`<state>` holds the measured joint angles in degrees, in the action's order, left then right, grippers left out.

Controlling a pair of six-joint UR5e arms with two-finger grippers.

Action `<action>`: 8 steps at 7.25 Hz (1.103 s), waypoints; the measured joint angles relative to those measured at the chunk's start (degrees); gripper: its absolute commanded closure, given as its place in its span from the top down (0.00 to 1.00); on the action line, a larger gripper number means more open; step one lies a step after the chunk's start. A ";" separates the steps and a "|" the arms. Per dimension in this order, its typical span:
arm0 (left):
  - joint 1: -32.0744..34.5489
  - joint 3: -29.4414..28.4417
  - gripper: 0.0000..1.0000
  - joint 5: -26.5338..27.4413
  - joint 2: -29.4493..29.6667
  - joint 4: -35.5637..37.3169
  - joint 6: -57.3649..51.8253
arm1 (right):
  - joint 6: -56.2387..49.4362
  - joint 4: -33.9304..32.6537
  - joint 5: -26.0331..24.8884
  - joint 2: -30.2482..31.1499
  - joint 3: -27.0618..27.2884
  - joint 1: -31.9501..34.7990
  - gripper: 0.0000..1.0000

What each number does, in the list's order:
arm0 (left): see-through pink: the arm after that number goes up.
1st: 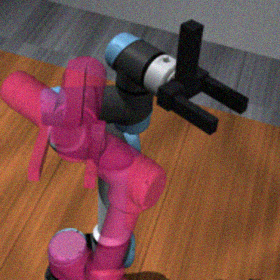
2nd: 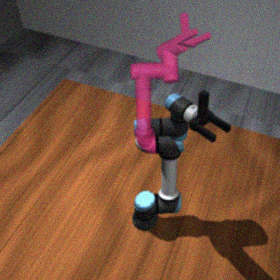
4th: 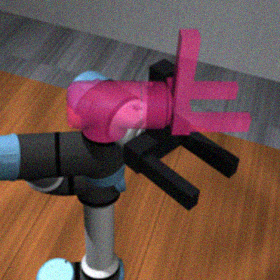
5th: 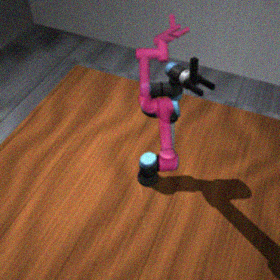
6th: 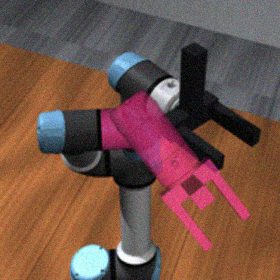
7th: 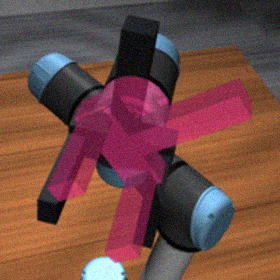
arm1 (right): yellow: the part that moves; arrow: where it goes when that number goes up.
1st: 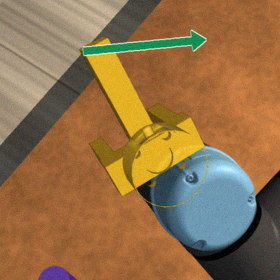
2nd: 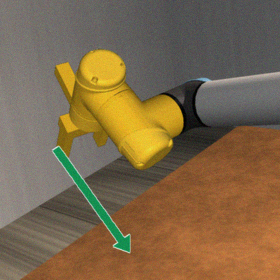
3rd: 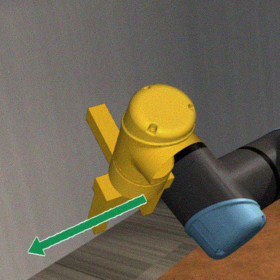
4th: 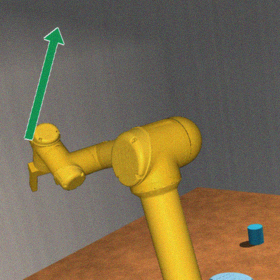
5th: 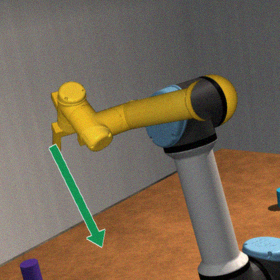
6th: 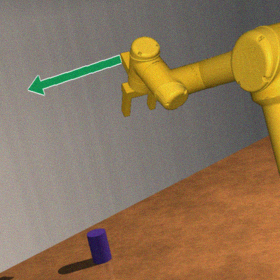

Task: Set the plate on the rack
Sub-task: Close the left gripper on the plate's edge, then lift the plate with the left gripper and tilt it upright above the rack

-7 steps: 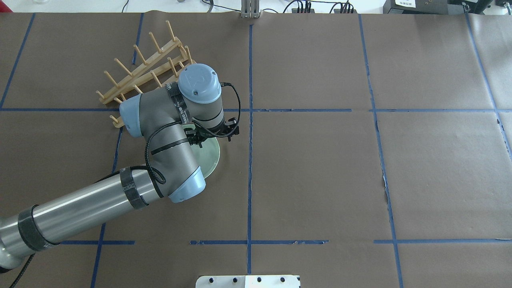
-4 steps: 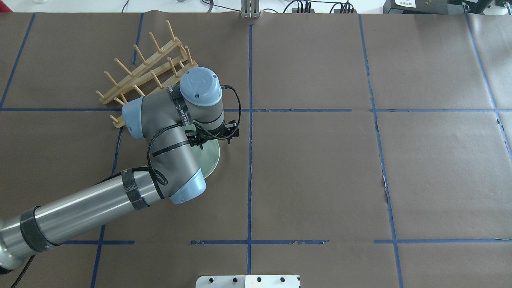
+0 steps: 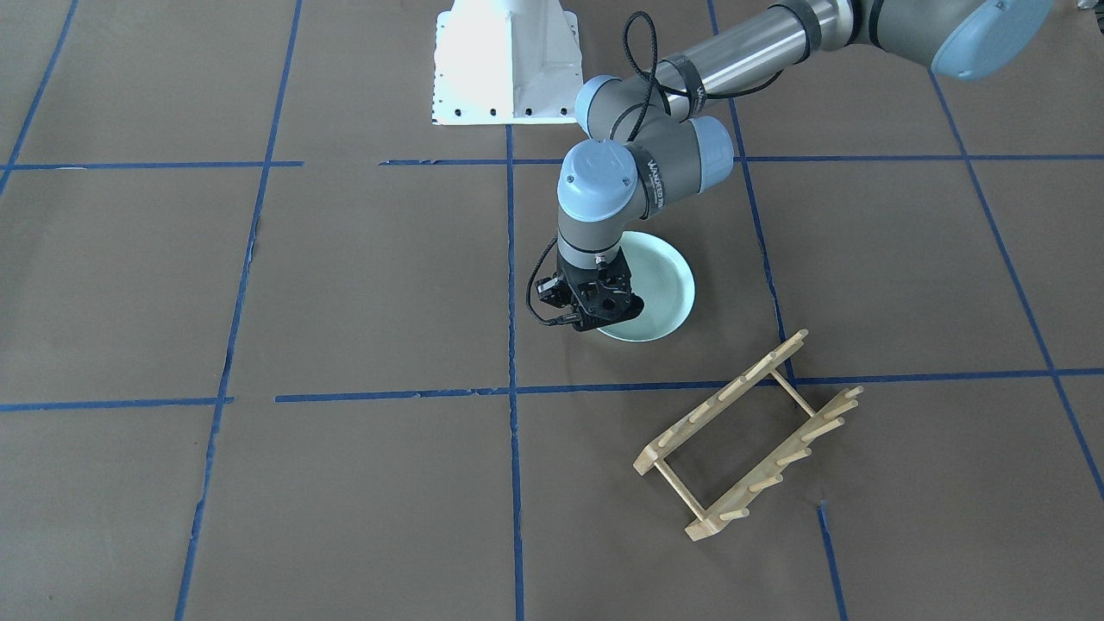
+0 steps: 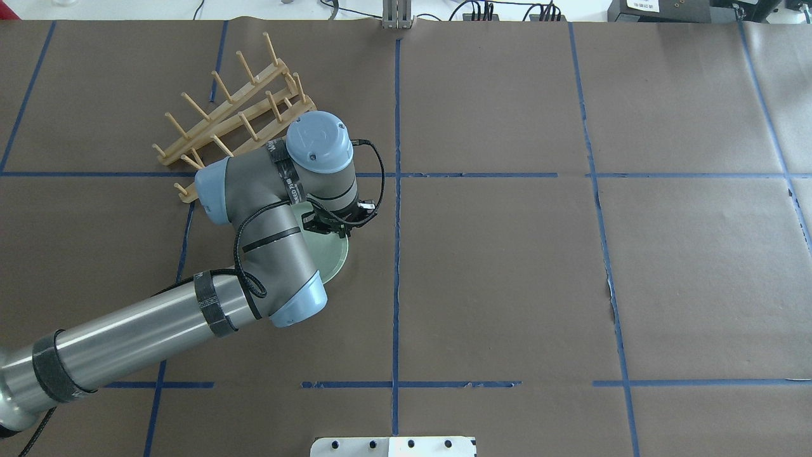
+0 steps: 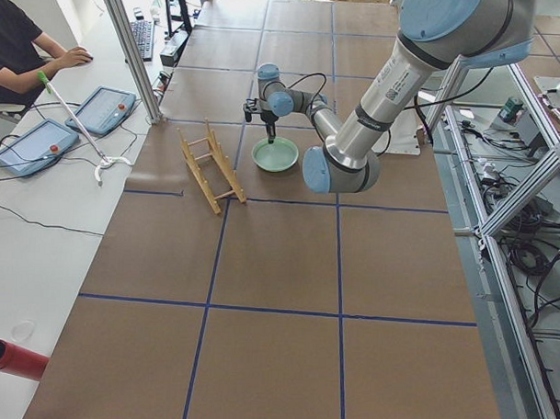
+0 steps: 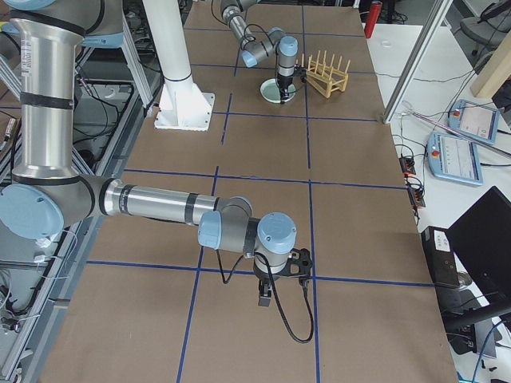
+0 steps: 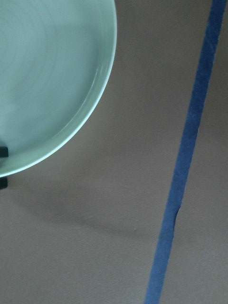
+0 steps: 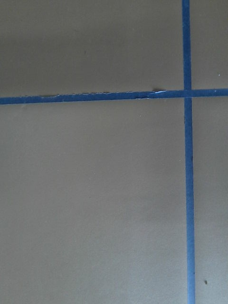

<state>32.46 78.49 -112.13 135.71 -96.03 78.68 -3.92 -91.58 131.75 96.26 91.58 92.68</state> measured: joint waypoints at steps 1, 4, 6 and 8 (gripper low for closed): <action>0.12 1.04 0.00 -0.06 0.04 0.15 0.08 | -0.01 0.00 0.00 0.02 0.00 0.02 1.00; 4.30 12.45 0.00 -0.78 -0.72 -0.12 2.37 | -0.03 0.00 0.00 -0.01 -0.01 0.03 1.00; 8.93 19.80 0.00 -0.93 -2.02 -5.85 9.55 | -0.03 0.00 0.00 0.02 -0.06 -0.02 1.00; 15.78 23.31 0.00 -0.64 -3.18 -14.36 16.01 | -0.04 0.00 0.00 0.00 -0.02 -0.01 1.00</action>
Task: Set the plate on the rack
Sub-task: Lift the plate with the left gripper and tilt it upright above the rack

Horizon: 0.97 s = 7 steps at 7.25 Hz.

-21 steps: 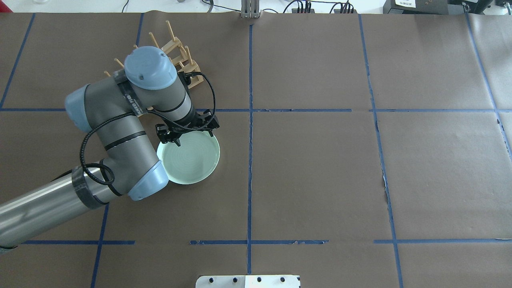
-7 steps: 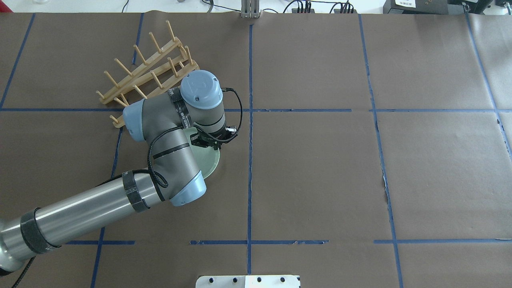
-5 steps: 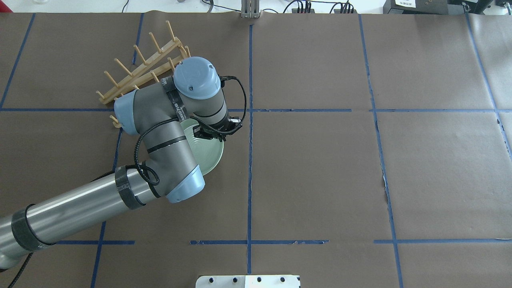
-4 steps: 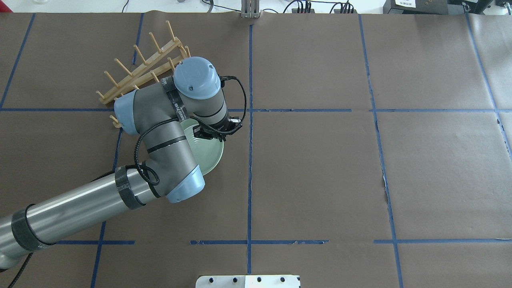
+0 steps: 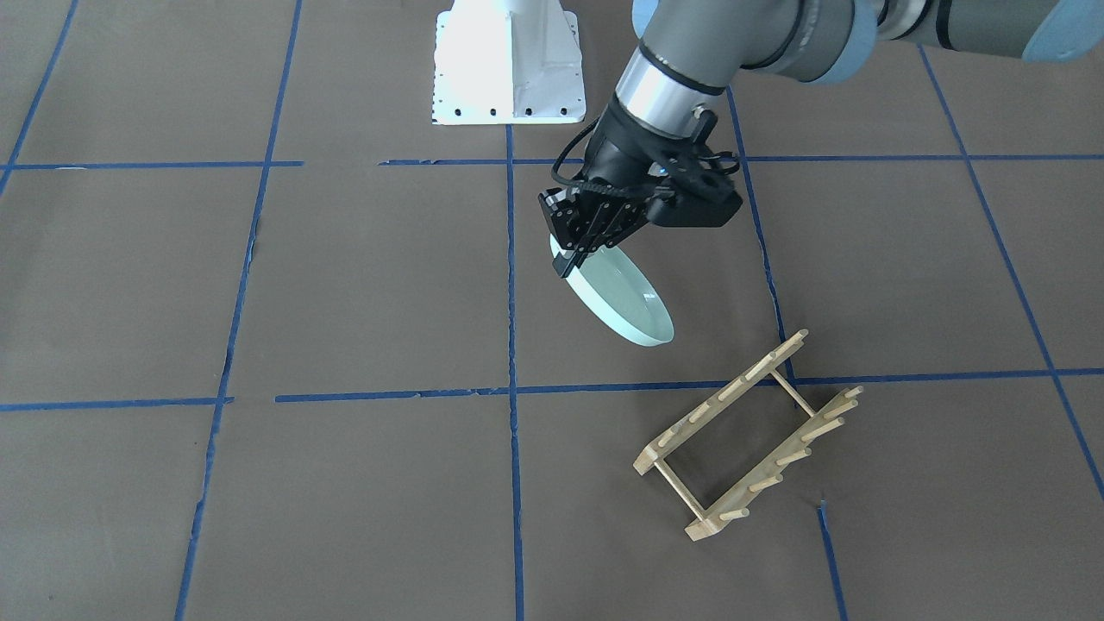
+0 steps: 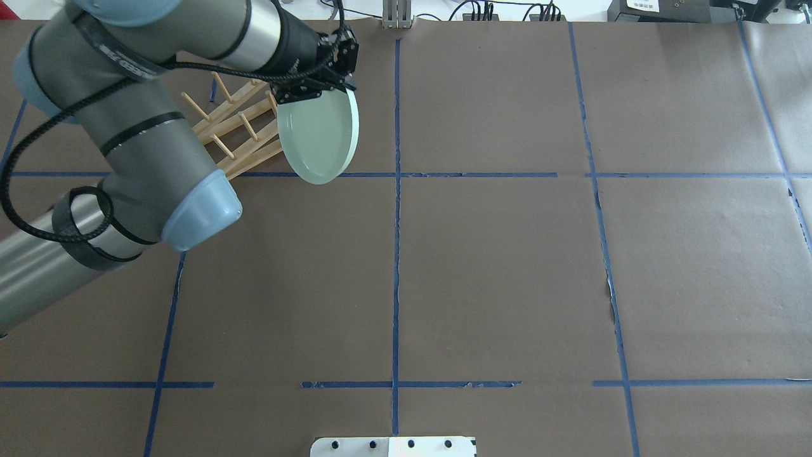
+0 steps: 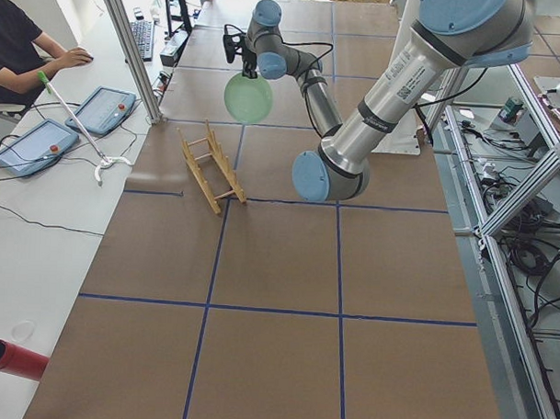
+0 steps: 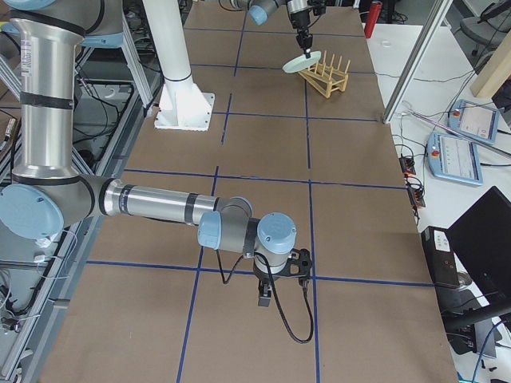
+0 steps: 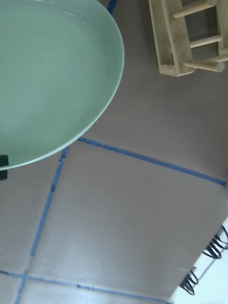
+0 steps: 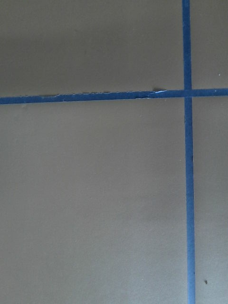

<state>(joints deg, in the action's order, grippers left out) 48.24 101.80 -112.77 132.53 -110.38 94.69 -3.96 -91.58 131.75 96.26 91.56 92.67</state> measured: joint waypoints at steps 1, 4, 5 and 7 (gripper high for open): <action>3.13 0.32 0.00 1.43 -1.60 -6.89 3.30 | 0.00 0.00 0.00 -0.01 0.01 -0.01 1.00; 7.04 -2.64 0.00 11.85 -7.05 -28.59 9.65 | 0.00 0.00 0.00 -0.02 0.00 -0.01 1.00; 7.51 -5.09 0.00 12.73 -8.70 -35.80 11.30 | 0.00 0.00 0.00 -0.01 -0.01 0.02 1.00; 8.12 -10.74 0.00 13.18 -10.66 -46.95 12.14 | 0.00 0.00 0.00 -0.02 0.01 0.00 1.00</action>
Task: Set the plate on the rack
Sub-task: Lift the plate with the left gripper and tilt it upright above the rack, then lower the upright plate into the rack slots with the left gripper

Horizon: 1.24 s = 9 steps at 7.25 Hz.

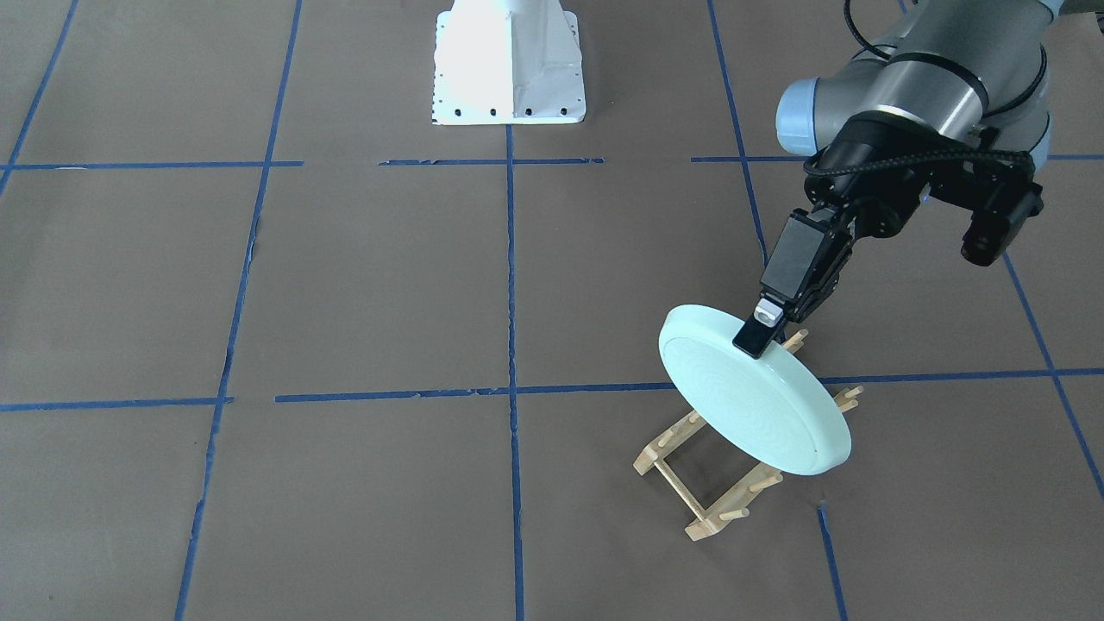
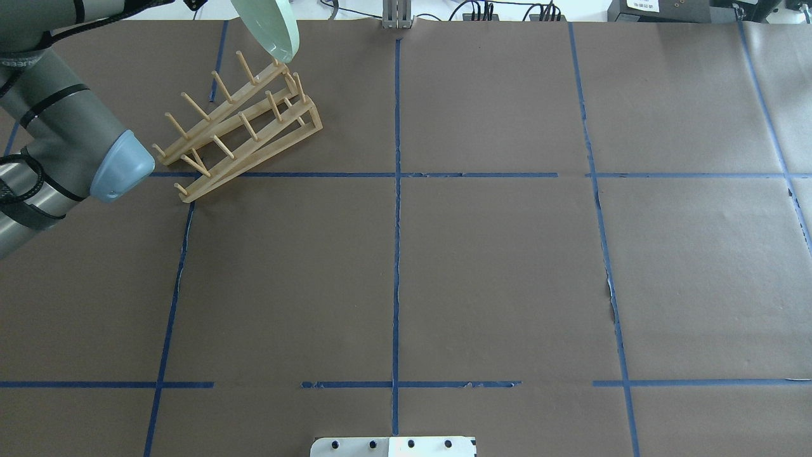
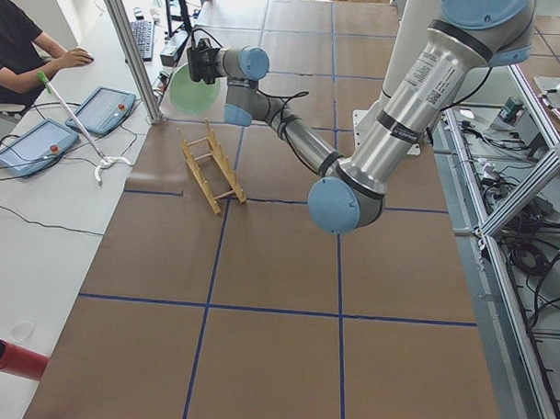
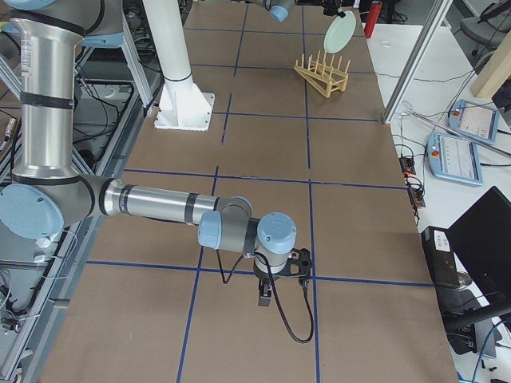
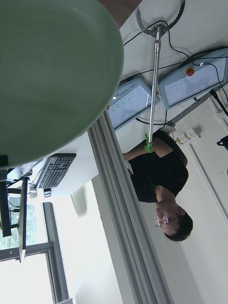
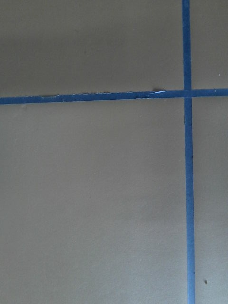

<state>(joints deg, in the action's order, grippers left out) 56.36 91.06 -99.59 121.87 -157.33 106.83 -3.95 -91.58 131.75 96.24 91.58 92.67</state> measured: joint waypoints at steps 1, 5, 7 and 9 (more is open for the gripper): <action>0.57 -2.15 0.00 0.01 -0.17 -1.87 -0.61 | 0.00 0.00 0.00 0.00 0.00 -0.02 1.00; 0.19 -6.18 0.00 -0.14 0.50 -2.74 -2.56 | 0.00 0.00 0.00 0.01 0.00 -0.02 1.00; -1.43 -7.17 0.00 -0.07 0.77 -2.72 -2.59 | 0.00 0.00 0.00 0.00 0.00 0.01 1.00; -2.20 -8.60 0.00 -0.06 1.08 -2.93 -2.67 | 0.00 -0.04 0.00 0.00 0.00 -0.01 1.00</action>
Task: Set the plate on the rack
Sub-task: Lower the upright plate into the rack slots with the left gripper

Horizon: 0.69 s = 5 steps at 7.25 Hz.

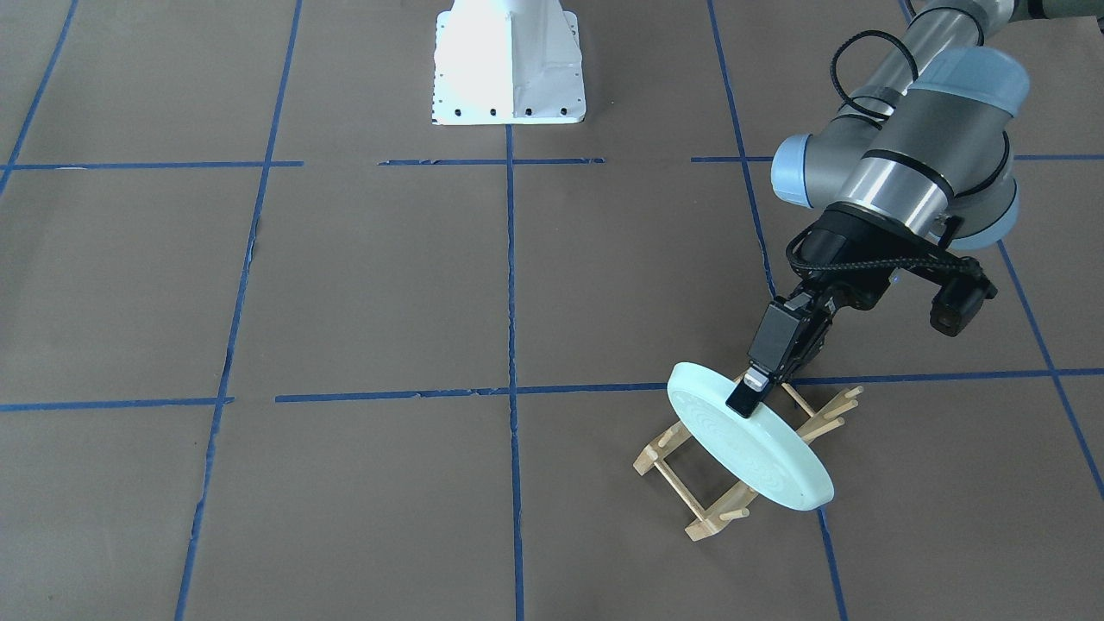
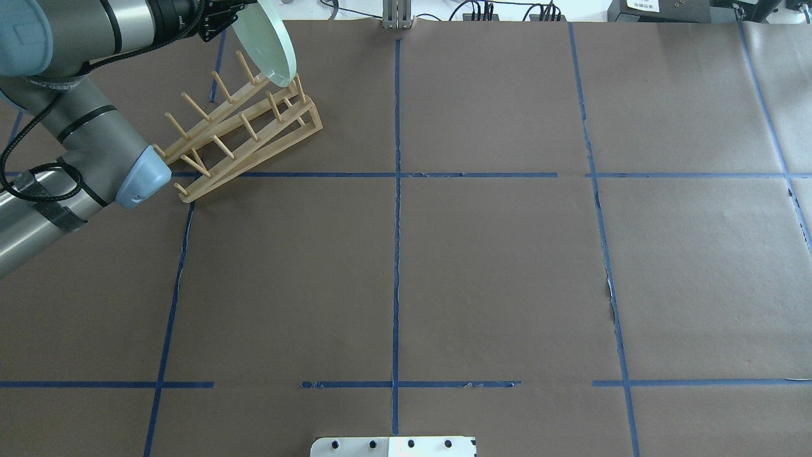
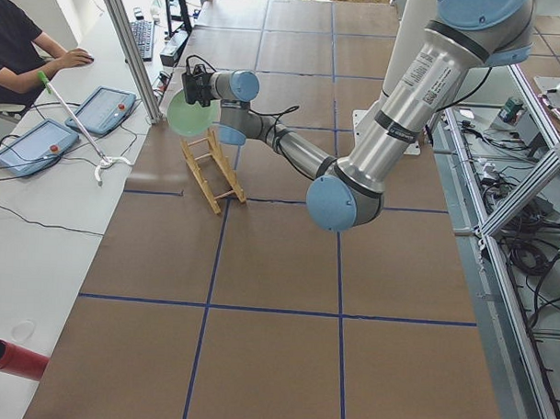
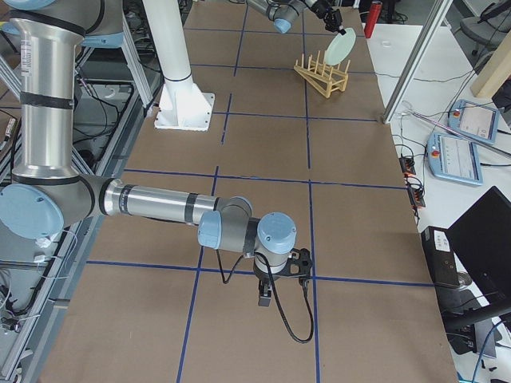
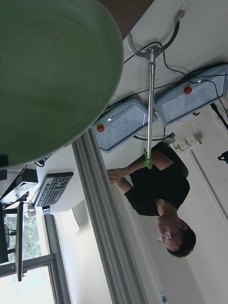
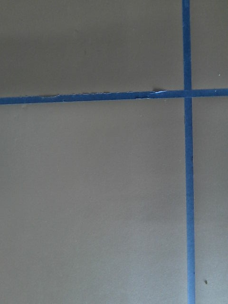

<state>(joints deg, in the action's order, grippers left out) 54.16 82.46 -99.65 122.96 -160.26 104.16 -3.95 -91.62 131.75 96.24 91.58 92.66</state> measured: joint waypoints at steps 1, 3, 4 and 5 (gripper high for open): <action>-0.06 -1.33 0.00 -0.01 0.13 -0.74 -0.05 | 0.00 0.02 0.00 0.00 0.00 0.00 1.00; -0.53 -4.23 0.00 -0.02 0.73 -2.38 -0.15 | 0.00 0.03 0.00 0.00 0.00 0.00 1.00; -1.06 -5.37 0.00 0.00 1.02 -2.59 -0.19 | 0.00 0.04 0.00 0.00 0.00 -0.02 1.00; -1.59 -6.17 0.00 0.04 1.13 -2.65 -0.61 | 0.00 0.04 0.00 0.00 0.00 -0.01 1.00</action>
<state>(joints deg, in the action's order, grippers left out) 52.56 76.29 -99.61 124.08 -162.91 103.54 -3.95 -91.58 131.75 96.24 91.58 92.66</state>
